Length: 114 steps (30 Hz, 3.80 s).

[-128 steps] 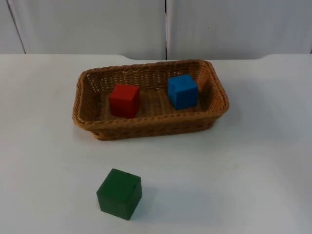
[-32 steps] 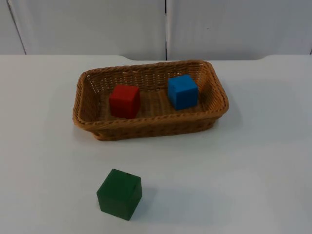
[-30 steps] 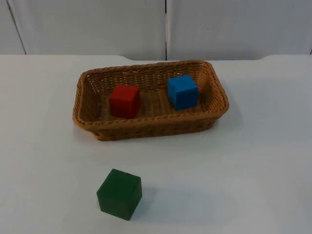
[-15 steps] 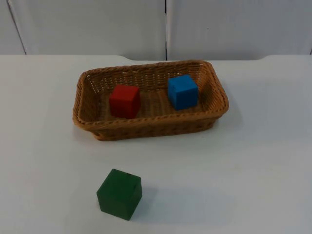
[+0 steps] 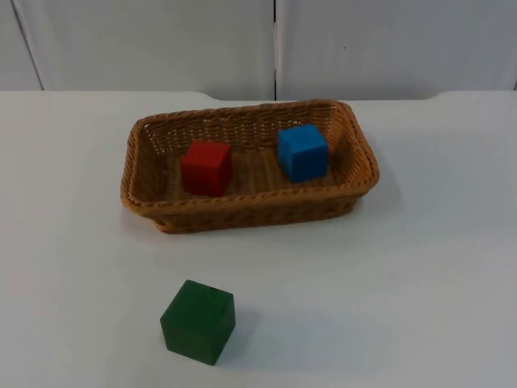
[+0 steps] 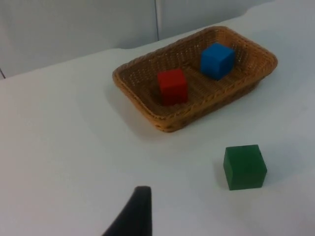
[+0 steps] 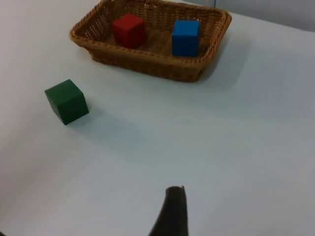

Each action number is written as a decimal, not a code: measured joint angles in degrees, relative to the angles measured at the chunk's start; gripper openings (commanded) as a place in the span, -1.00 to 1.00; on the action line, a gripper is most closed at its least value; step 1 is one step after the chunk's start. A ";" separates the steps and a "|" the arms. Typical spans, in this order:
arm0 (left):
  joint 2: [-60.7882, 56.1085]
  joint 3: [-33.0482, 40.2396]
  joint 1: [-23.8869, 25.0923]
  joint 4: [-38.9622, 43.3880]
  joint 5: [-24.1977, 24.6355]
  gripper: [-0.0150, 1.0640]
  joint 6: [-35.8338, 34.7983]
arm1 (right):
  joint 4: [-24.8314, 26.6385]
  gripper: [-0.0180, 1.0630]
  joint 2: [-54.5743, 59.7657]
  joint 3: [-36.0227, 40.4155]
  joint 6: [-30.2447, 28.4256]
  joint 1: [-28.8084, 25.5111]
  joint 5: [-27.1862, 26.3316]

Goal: Pick up one cube with each hand and place exactly two cubes into the same basket, leaving the remaining cube outside.

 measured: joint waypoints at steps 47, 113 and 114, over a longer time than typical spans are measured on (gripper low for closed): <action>0.00 3.33 0.00 2.69 -0.05 0.97 -4.54 | -0.51 0.99 0.00 0.00 0.00 0.00 0.00; 0.00 3.33 0.00 2.80 -0.05 0.97 -4.66 | -0.55 0.99 0.00 0.00 0.00 -21.58 -0.10; 0.00 3.33 0.00 2.80 -0.05 0.97 -4.66 | -0.55 0.99 0.00 0.00 0.00 -21.81 -0.10</action>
